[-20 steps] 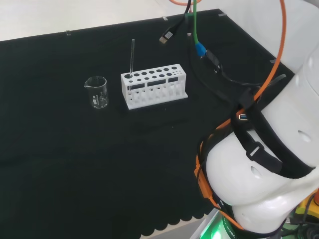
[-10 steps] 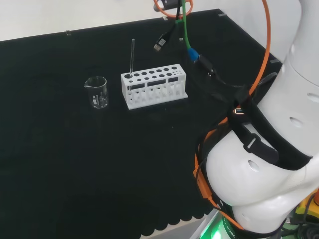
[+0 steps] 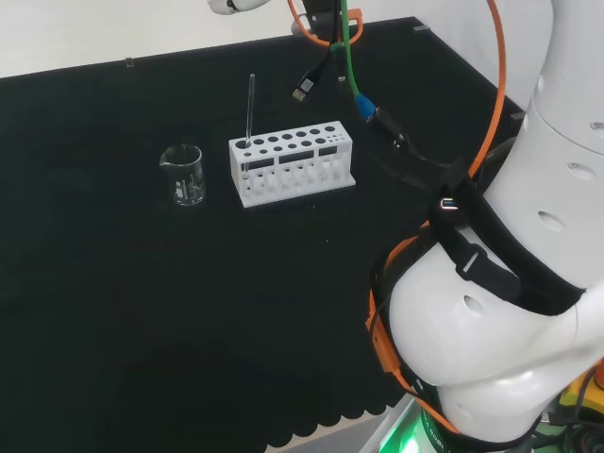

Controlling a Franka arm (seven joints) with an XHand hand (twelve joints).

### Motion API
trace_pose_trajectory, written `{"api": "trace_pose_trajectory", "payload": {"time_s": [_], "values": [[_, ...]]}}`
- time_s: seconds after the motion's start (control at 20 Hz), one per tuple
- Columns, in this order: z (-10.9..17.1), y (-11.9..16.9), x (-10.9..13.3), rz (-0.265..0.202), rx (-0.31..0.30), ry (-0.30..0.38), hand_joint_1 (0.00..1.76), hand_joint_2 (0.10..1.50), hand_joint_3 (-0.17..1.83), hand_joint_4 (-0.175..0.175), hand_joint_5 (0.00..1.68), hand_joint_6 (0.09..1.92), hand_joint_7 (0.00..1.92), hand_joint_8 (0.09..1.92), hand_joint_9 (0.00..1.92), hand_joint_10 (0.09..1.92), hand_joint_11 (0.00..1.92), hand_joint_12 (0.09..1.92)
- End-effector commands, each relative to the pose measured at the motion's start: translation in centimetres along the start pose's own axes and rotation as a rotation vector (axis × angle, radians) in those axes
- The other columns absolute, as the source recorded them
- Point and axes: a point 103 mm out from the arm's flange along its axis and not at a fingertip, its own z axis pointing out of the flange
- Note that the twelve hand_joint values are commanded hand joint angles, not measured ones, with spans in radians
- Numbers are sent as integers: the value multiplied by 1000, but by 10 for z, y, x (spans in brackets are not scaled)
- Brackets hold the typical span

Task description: Take the glass rod from the white test tube rack.

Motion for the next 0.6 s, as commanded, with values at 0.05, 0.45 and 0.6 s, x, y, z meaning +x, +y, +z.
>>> {"api": "trace_pose_trajectory", "payload": {"time_s": [0.05,0.45,0.6], "values": [[38,8,-12,-11,40,15,80,1150,16,-131,214,87,13,908,119,1048,7,1517],[62,14,-15,-22,78,17,83,1151,16,-137,243,87,23,915,142,1049,14,1519],[69,14,-16,-30,93,24,86,1150,16,-137,246,87,23,915,151,1049,20,1519]]}}
